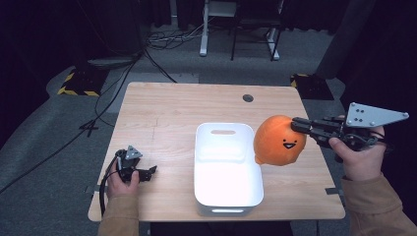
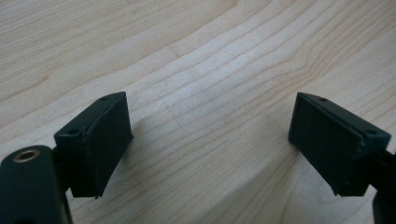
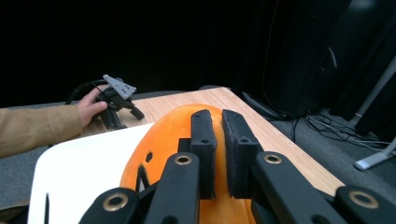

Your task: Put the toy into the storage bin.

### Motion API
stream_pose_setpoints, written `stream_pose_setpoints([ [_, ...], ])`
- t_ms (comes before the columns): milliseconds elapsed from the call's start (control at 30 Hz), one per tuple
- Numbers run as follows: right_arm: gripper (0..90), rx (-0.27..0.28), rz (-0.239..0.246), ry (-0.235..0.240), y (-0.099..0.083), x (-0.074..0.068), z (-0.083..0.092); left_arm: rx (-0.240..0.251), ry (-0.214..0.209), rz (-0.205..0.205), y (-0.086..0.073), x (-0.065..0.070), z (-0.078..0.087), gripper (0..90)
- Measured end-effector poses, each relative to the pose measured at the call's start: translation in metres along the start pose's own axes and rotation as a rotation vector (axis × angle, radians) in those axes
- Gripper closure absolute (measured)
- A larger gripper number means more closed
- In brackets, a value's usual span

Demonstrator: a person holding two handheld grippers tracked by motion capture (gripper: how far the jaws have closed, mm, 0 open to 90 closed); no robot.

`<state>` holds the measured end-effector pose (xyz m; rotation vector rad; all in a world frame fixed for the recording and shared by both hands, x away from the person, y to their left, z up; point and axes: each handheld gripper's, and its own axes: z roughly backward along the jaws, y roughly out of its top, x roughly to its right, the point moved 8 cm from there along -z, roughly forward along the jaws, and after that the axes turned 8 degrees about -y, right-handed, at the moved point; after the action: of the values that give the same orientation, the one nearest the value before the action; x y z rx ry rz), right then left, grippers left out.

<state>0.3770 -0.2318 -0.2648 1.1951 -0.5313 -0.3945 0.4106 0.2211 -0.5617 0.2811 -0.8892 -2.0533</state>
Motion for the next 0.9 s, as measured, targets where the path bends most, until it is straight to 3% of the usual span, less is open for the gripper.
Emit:
stream_pose_setpoints([
  [333,83.6,0.006,0.014,0.039,0.009,-0.02,-0.011,-0.001,0.0,0.0,0.0,0.0,0.0,13.6],
  [900,83.6,-0.005,0.05,0.104,0.008,-0.055,-0.036,0.001,-0.001,0.0,0.0,0.0,0.0,13.6],
])
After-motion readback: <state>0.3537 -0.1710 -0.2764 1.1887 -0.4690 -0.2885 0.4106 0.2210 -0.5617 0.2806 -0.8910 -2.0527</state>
